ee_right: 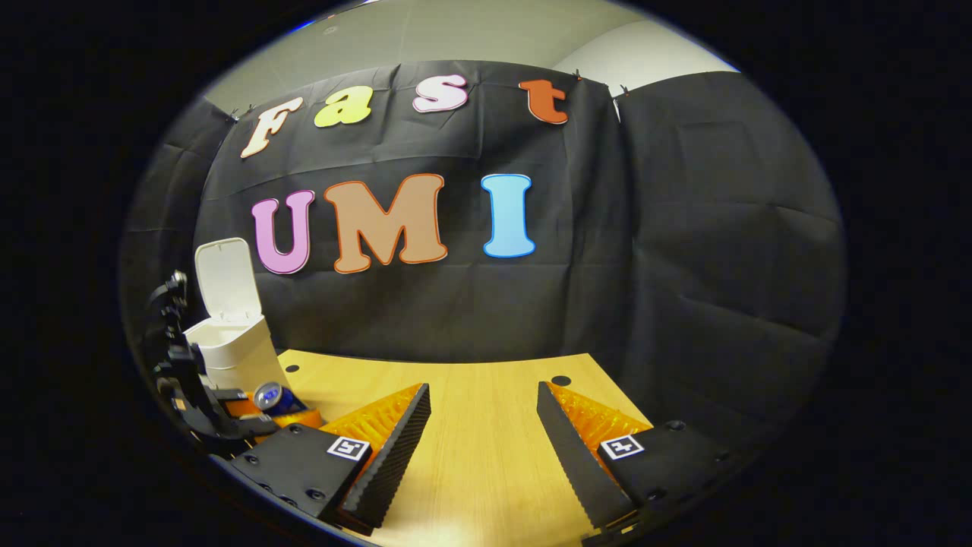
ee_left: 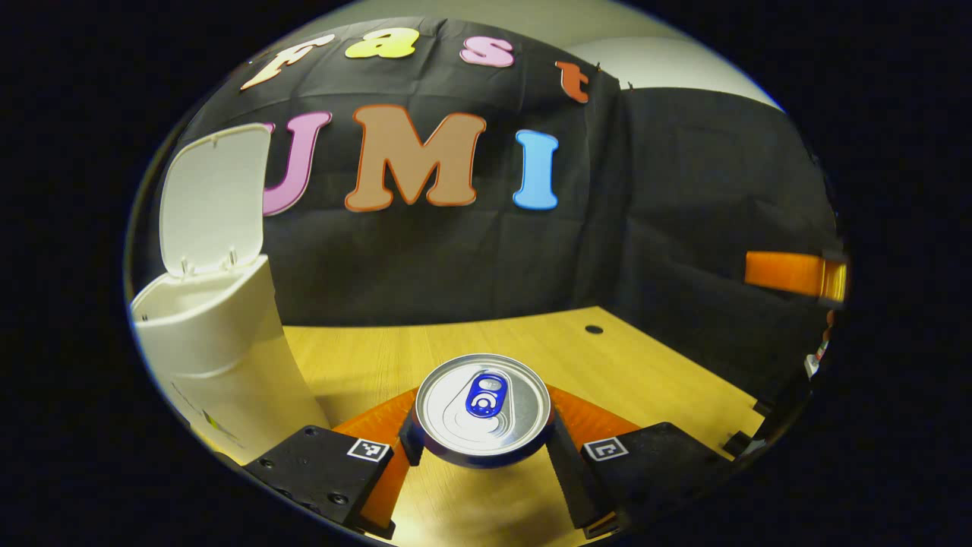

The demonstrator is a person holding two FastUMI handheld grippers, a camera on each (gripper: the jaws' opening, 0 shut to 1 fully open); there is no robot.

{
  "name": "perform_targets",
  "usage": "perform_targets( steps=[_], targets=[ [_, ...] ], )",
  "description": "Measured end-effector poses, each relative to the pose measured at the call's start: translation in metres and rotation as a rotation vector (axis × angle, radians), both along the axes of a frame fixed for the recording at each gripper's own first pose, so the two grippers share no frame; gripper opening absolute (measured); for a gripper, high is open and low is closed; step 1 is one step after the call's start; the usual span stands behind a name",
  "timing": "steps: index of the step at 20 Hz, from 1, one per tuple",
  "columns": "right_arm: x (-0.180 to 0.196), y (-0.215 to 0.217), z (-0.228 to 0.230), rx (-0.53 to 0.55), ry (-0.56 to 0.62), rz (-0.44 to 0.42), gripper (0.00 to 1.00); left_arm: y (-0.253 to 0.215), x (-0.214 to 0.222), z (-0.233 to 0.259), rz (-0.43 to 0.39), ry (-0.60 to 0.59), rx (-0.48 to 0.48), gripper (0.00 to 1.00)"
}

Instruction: Press the lid of the desktop garbage bin to open it, pick up the crumpled paper on the desktop and throw it into the bin, then pick up the pop can on the desktop and drop it into the bin, and finally close the garbage bin lid.

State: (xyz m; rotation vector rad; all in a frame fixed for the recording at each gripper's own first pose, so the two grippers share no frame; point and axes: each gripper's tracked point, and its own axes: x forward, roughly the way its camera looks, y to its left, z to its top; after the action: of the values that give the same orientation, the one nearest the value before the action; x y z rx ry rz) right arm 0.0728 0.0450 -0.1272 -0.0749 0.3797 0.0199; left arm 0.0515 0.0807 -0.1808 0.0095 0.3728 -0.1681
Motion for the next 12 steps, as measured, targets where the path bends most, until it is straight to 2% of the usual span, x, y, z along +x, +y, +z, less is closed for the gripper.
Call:
perform_targets(
  steps=[6,12],
  targets=[
    [0.005,0.014,-0.005,0.019,0.003,0.036,0.94,0.009,0.019,0.085,0.001,-0.168,-0.001,0.77],
    [0.008,0.019,-0.008,0.027,0.006,0.047,0.94,0.045,0.036,0.132,0.05,-0.275,0.045,0.77]
  ],
)
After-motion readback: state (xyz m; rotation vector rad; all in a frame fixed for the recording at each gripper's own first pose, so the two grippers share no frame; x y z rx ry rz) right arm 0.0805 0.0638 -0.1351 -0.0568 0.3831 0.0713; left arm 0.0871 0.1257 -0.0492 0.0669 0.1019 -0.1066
